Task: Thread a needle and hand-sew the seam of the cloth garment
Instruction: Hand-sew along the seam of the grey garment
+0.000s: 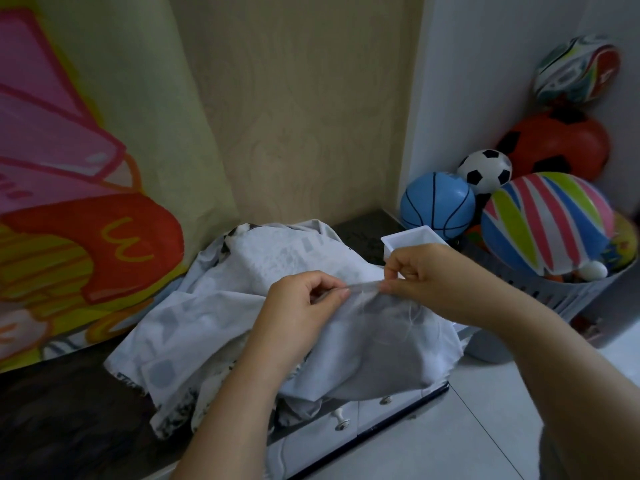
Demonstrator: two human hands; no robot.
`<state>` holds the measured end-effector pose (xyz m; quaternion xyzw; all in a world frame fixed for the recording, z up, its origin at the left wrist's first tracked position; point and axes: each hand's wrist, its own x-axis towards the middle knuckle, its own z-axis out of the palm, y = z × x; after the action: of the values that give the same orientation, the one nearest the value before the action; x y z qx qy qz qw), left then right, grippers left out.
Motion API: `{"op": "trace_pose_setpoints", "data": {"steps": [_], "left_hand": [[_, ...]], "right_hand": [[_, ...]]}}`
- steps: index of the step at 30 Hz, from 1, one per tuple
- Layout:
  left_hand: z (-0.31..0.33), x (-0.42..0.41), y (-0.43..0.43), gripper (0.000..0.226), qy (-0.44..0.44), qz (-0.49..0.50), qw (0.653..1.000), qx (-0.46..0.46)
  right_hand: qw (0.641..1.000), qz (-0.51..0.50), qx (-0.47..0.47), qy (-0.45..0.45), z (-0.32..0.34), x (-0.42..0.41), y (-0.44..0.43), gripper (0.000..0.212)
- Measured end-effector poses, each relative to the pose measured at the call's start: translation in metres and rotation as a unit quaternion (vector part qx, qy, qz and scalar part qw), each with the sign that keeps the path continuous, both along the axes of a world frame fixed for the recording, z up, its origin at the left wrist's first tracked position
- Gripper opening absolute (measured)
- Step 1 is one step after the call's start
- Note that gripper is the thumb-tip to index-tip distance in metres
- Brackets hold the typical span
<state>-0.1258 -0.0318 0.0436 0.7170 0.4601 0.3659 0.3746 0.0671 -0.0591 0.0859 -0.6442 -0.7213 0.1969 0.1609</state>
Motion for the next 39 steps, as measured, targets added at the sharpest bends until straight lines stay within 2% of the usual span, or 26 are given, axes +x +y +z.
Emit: {"op": "trace_pose_setpoints", "data": {"steps": [4, 9, 11, 14, 20, 24, 29, 34, 39], "left_hand": [[-0.001, 0.003, 0.001, 0.021, 0.015, 0.016, 1.000, -0.003], [-0.001, 0.002, 0.003, 0.022, 0.003, 0.019, 1.000, -0.005], [-0.001, 0.002, 0.002, 0.024, 0.006, 0.017, 1.000, -0.002], [0.000, 0.000, 0.000, 0.022, 0.012, 0.012, 1.000, 0.001], [0.005, -0.002, -0.003, 0.019, -0.003, 0.022, 1.000, -0.006], [0.008, -0.004, -0.002, 0.020, -0.054, 0.012, 0.998, -0.031], [0.011, -0.008, -0.002, 0.018, -0.085, -0.001, 0.994, -0.069], [0.013, -0.007, -0.006, 0.021, -0.065, 0.003, 0.995, -0.072], [0.012, -0.005, -0.009, 0.025, -0.024, 0.025, 0.999, -0.035]], "right_hand": [[0.997, -0.019, 0.030, -0.065, -0.013, -0.002, 0.005, 0.012], [0.999, -0.018, 0.025, 0.022, -0.016, -0.003, 0.005, 0.032], [0.999, -0.009, 0.019, 0.034, -0.016, -0.005, 0.006, 0.029], [0.998, -0.014, 0.024, 0.049, -0.016, -0.009, 0.006, 0.006], [0.995, -0.025, 0.053, 0.085, -0.012, -0.009, 0.006, 0.017], [0.990, -0.018, 0.051, 0.128, -0.012, -0.007, 0.006, 0.012], [0.988, -0.027, 0.049, 0.144, -0.008, -0.003, 0.006, 0.008], [0.989, -0.026, 0.052, 0.134, -0.006, -0.005, 0.005, 0.010], [0.990, -0.023, 0.059, 0.123, -0.002, -0.007, 0.003, 0.017]]}}
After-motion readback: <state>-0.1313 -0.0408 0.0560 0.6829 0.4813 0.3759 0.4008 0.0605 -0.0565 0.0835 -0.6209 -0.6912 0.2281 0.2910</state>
